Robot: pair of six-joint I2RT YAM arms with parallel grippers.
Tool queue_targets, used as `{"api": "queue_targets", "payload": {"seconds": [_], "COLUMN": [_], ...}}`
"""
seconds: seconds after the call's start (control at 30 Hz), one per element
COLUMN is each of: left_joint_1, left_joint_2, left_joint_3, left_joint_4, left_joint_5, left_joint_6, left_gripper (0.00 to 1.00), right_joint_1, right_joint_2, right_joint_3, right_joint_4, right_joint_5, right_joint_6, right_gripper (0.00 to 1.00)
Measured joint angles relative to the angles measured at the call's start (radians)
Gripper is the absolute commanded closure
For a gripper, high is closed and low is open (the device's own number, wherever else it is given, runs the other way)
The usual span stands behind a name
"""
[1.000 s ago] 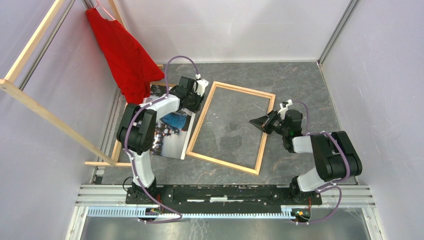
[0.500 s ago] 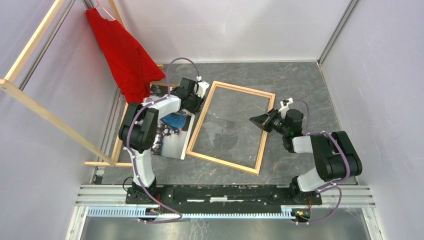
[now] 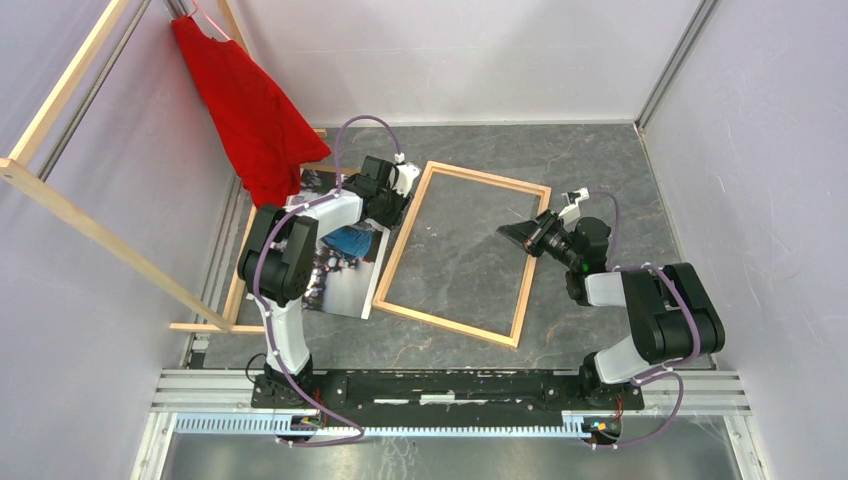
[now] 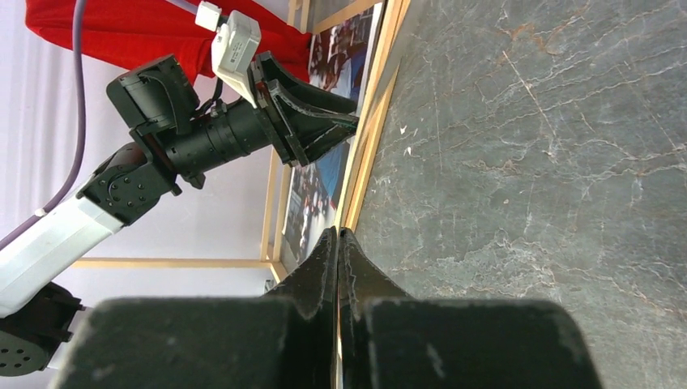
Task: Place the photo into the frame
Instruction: Place the photo frame item in the photo frame.
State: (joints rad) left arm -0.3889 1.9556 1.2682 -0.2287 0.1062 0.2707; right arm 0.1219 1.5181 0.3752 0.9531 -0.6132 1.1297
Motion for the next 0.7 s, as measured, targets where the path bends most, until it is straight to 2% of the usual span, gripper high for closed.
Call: {"api": "queue_targets", "payload": {"seconds": [0.27,0.7], "left_joint_1": [0.0,0.0], "left_joint_2": [0.002,0.005], "left_joint_3": [0.0,0.0], "left_joint_4": [0.0,0.008], "left_joint_5": [0.0,0.001], "left_joint_6": [0.009,0.018], "left_gripper": [0.51,0.52], "right_joint_1": [0.003,0.014], "right_joint_2": [0.052,0.075], "right_joint_3": [-0.006,-0.005], "right_joint_4": [0.098,0.107], "right_joint_5": [-0.012,-0.014], "right_joint_6": [0.062,0.058], "right_gripper": [1.0,1.0]}}
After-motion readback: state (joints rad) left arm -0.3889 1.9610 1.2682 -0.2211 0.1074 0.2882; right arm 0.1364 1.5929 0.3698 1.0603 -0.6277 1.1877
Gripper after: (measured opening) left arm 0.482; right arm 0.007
